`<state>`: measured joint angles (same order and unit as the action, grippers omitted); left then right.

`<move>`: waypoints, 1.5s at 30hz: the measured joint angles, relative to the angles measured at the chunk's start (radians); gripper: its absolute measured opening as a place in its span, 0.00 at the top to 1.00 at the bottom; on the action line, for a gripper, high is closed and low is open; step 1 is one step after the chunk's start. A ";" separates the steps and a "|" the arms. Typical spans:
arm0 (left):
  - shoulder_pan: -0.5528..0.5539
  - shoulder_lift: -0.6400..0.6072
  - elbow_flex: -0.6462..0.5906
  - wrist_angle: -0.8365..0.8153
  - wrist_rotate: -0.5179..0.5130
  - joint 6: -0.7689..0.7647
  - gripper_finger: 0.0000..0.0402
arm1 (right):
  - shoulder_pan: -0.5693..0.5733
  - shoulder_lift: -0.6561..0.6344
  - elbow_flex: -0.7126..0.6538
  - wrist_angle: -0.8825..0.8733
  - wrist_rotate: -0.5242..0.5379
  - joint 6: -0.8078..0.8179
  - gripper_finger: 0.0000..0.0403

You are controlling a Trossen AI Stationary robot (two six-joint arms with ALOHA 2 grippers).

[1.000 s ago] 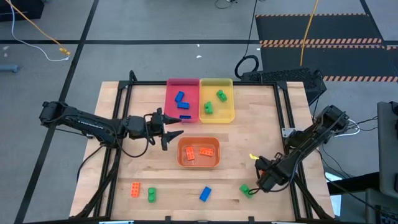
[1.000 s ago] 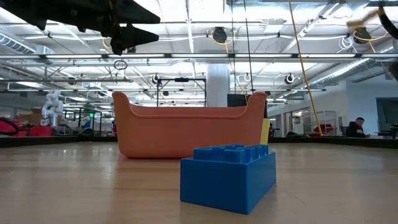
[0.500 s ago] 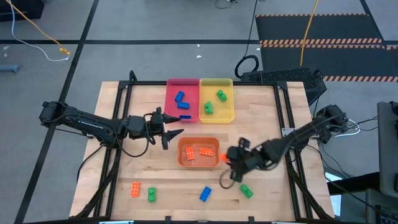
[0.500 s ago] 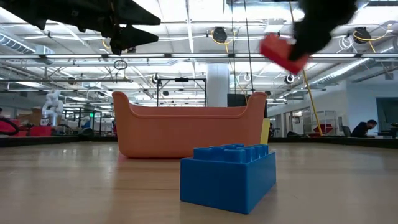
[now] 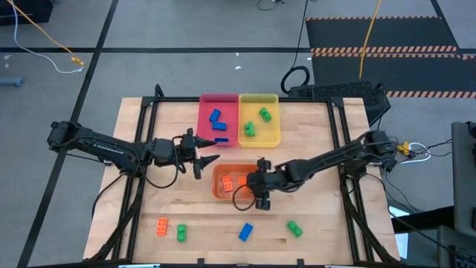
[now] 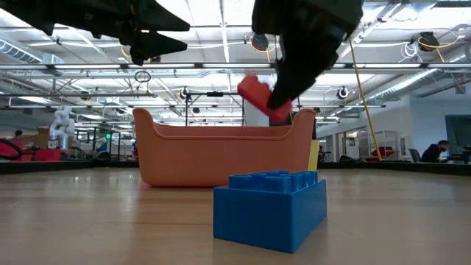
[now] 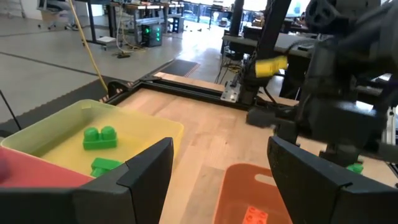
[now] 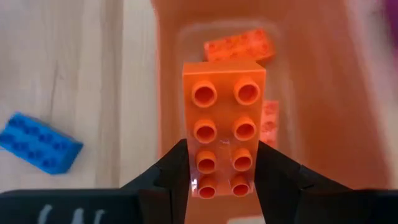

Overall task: Sort & place blocks by color
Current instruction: Put the orange game piece into the orange bin, then put the green game piece into the yellow bin

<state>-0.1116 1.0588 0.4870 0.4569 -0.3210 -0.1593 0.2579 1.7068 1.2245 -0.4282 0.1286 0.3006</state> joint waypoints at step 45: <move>0.001 0.000 0.000 -0.032 -0.001 -0.012 0.35 | 0.236 -0.217 0.012 -0.439 -0.110 0.674 0.45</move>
<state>-0.1108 1.0588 0.4870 0.4248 -0.3218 -0.1709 0.4936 1.4897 1.2362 -0.8669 0.0185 0.9750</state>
